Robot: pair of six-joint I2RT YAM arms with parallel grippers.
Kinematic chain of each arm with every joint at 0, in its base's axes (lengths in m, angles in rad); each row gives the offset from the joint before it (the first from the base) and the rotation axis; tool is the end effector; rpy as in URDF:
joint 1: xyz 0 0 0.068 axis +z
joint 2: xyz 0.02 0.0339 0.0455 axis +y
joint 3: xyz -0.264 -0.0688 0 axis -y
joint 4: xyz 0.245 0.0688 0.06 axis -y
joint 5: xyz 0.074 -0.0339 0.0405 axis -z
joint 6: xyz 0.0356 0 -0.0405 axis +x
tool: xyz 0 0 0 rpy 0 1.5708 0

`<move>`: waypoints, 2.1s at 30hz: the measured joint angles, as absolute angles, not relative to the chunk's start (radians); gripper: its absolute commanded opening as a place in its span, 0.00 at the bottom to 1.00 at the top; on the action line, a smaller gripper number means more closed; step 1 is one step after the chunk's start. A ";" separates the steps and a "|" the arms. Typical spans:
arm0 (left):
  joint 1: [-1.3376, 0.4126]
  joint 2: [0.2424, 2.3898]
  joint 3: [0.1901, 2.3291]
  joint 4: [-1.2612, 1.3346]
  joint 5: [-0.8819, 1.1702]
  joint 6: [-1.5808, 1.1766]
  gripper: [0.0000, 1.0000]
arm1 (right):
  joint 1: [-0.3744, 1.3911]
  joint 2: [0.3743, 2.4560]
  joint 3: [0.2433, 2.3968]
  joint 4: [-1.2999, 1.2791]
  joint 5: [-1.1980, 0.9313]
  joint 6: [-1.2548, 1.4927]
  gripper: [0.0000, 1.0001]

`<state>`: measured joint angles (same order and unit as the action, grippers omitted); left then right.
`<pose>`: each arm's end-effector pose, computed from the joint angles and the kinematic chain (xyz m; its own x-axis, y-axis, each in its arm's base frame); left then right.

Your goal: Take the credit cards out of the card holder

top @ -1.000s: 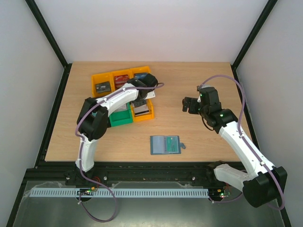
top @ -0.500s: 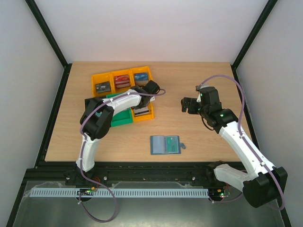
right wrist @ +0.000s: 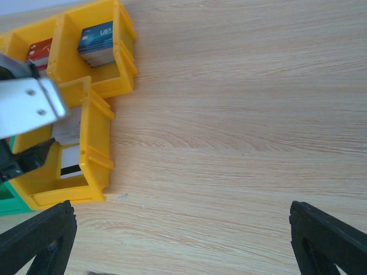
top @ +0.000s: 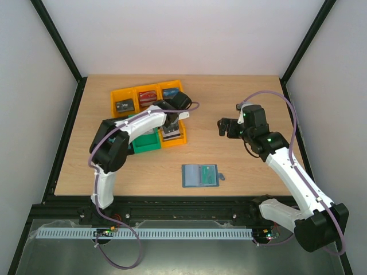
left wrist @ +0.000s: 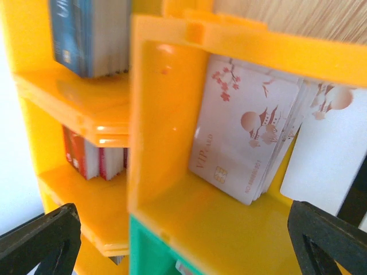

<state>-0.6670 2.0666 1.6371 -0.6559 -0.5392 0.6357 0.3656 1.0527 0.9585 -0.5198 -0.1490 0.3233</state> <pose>0.3587 -0.2591 0.2058 -0.3557 0.9286 -0.1058 0.6883 0.3369 0.6424 0.2111 0.0865 0.3166 -0.6585 0.0843 -0.7478 -0.2717 0.9000 0.3408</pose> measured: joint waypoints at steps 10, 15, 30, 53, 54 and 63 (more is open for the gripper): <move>-0.672 1.592 1.531 -0.657 0.039 0.368 0.99 | 0.366 1.080 0.886 -0.533 -0.376 0.399 0.54; -0.682 1.463 1.313 -0.616 0.382 0.113 0.99 | 0.424 1.147 0.739 -0.582 -0.393 0.467 0.54; -0.722 1.639 0.838 -0.312 0.729 -0.456 0.99 | 0.616 1.153 0.459 -0.402 -0.389 0.715 0.43; -0.731 1.784 0.839 -0.105 0.748 -0.516 0.02 | 0.622 1.195 0.345 -0.034 -0.576 0.795 0.36; -0.731 1.784 0.849 -0.118 0.743 -0.501 0.02 | 0.622 1.190 0.347 -0.043 -0.575 0.788 0.39; -0.768 1.745 1.208 -0.467 0.564 -0.143 0.02 | 0.547 0.942 0.513 -0.202 -0.512 0.649 0.69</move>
